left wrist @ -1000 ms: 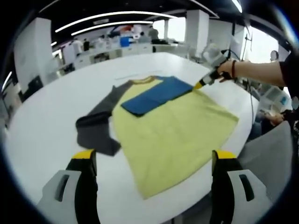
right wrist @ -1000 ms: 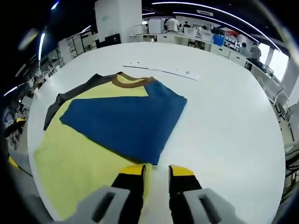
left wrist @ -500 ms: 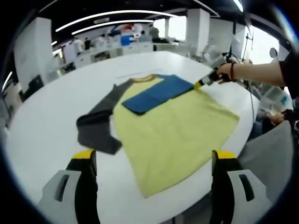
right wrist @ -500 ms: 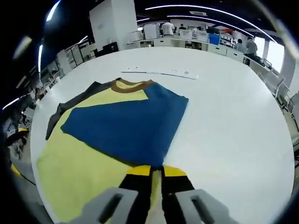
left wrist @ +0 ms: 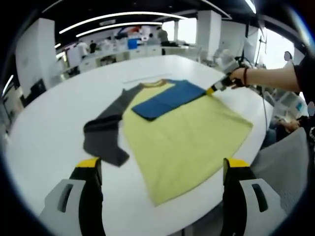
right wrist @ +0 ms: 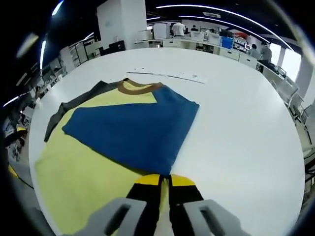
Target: Fold the garment on the visible template until the final outline fits inside the template.
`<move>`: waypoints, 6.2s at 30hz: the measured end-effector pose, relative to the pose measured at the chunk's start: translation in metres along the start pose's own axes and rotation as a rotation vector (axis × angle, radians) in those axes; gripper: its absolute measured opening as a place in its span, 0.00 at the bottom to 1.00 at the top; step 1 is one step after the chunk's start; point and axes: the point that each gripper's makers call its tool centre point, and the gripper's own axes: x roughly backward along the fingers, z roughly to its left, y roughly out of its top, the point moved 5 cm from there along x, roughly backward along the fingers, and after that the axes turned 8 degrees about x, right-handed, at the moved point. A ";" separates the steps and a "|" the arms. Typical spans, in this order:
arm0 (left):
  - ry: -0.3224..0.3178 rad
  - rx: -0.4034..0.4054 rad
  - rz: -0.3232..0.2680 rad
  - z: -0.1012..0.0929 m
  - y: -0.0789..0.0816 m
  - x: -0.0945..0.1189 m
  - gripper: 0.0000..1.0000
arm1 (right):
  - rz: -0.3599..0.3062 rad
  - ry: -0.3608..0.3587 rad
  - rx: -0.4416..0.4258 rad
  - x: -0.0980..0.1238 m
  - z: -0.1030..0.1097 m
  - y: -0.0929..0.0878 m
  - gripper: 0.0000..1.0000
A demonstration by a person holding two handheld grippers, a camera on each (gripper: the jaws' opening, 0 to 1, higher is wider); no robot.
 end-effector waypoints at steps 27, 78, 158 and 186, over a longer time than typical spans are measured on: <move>0.017 0.002 0.013 0.007 0.000 -0.001 0.99 | 0.040 0.012 -0.004 0.011 -0.039 -0.017 0.00; 0.063 0.033 -0.028 0.045 0.026 -0.015 0.91 | -0.061 0.060 -0.110 0.048 -0.040 -0.009 0.65; 0.115 0.130 -0.066 0.141 0.060 -0.168 0.04 | -0.246 0.127 -0.119 0.131 0.016 -0.039 0.88; 0.214 0.127 -0.234 0.085 0.089 -0.125 0.00 | -0.259 0.151 -0.121 0.133 0.027 -0.034 0.87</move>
